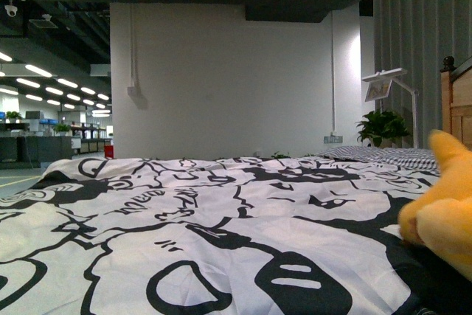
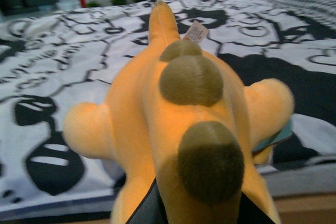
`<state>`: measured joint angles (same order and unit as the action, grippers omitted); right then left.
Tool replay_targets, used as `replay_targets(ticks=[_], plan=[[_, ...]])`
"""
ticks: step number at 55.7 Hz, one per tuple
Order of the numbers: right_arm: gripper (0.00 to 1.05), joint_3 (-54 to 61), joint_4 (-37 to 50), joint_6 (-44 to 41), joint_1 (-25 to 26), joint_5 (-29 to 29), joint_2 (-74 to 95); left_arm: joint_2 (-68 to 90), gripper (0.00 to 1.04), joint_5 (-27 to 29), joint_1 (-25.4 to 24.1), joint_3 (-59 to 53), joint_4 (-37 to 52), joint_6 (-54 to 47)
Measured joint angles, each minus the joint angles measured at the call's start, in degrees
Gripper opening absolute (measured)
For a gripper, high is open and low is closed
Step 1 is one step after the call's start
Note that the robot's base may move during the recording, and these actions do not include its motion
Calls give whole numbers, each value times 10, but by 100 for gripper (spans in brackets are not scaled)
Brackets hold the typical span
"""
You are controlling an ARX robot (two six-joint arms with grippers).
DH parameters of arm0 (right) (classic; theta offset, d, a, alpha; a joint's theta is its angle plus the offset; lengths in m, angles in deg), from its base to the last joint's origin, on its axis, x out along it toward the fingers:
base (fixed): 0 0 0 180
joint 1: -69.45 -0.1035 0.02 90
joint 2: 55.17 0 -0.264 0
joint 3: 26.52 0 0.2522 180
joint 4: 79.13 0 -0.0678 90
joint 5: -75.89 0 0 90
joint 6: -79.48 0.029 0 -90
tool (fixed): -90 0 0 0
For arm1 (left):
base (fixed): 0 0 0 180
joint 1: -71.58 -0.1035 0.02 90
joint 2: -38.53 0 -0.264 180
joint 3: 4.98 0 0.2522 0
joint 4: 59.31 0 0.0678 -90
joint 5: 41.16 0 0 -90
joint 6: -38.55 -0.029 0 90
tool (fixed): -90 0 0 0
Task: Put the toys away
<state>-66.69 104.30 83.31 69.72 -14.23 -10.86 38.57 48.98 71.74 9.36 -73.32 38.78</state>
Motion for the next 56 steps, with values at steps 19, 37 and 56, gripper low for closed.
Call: replay_targets(ticks=[19, 37, 56], plan=[[7, 127, 41, -33, -1, 0, -87, 0, 98, -1, 0, 0, 0, 0], [7, 187, 40, -33, -1, 0, -152, 0, 98, -1, 0, 0, 0, 0], [7, 227, 2, -34, -1, 0, -230, 0, 98, -1, 0, 0, 0, 0]])
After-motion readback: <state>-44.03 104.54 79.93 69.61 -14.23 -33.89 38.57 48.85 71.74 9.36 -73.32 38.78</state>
